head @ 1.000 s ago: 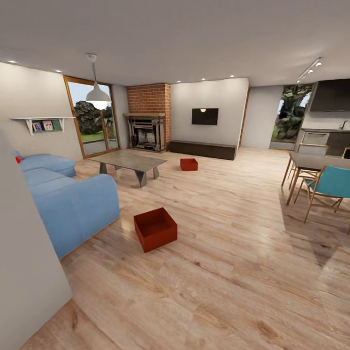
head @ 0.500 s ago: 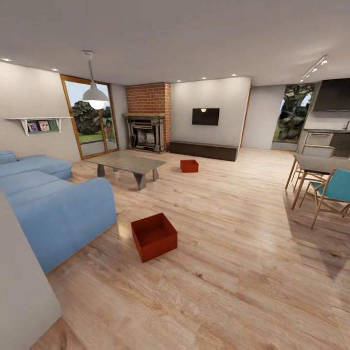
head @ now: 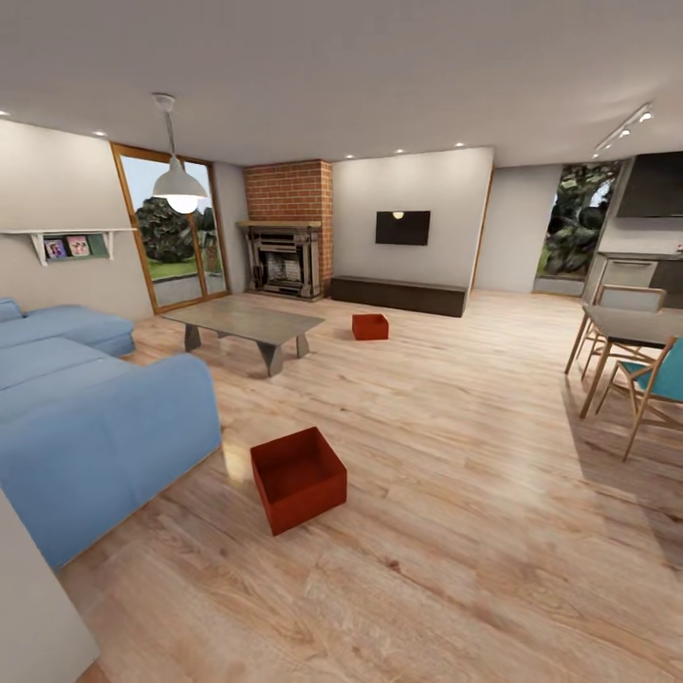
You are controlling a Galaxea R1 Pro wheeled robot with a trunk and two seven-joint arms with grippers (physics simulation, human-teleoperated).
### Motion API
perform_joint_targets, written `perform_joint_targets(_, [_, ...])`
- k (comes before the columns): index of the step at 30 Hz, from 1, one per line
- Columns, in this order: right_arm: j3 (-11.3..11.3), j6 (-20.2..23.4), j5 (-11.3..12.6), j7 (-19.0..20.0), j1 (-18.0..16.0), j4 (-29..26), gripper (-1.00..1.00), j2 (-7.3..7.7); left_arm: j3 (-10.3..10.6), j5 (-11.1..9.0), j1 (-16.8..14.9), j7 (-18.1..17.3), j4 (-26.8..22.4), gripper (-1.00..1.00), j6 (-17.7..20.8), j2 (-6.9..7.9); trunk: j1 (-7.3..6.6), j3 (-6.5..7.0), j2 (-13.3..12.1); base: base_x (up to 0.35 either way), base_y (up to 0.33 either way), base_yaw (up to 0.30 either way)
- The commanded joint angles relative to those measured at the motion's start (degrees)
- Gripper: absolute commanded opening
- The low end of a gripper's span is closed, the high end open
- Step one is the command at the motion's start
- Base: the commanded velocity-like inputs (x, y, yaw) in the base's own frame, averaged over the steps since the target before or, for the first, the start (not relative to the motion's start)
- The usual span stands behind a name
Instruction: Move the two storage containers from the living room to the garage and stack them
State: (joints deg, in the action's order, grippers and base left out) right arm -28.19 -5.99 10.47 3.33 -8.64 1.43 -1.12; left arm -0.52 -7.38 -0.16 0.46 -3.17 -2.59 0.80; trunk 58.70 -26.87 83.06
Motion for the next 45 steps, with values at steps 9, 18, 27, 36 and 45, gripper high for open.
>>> perform_joint_targets(9, [-0.37, -0.25, 0.61, 0.27, -0.06, 0.15, 1.00, -0.02, 0.00, -0.44, -0.03, 0.06, 0.00, 1.00, -0.13, -0.01, 0.03, -0.05, 0.02, 0.321, 0.000, 0.000])
perform_joint_targets(18, [-0.37, -0.25, 0.61, 0.27, -0.06, 0.15, 1.00, -0.02, 0.00, -0.44, -0.02, 0.04, 0.00, 1.00, -0.13, -0.01, 0.03, -0.05, 0.02, 0.321, 0.000, 0.000])
perform_joint_targets(27, [-0.37, -0.30, 0.61, 0.27, -0.06, 0.15, 1.00, -0.02, 0.00, -0.44, -0.02, 0.06, 0.00, 1.00, -0.13, -0.01, 0.03, -0.05, 0.02, 0.321, 0.000, 0.000])
perform_joint_targets(36, [-0.37, -0.27, 0.61, 0.27, -0.06, 0.15, 1.00, -0.02, 0.00, -0.44, -0.03, 0.06, 0.00, 1.00, -0.13, -0.01, 0.03, -0.05, 0.02, 0.321, 0.000, 0.000])
perform_joint_targets(45, [-0.37, -0.26, 0.61, 0.27, -0.06, 0.15, 1.00, -0.02, 0.00, -0.44, -0.03, 0.06, 0.00, 1.00, -0.13, -0.01, 0.03, -0.05, 0.02, 0.321, 0.000, 0.000])
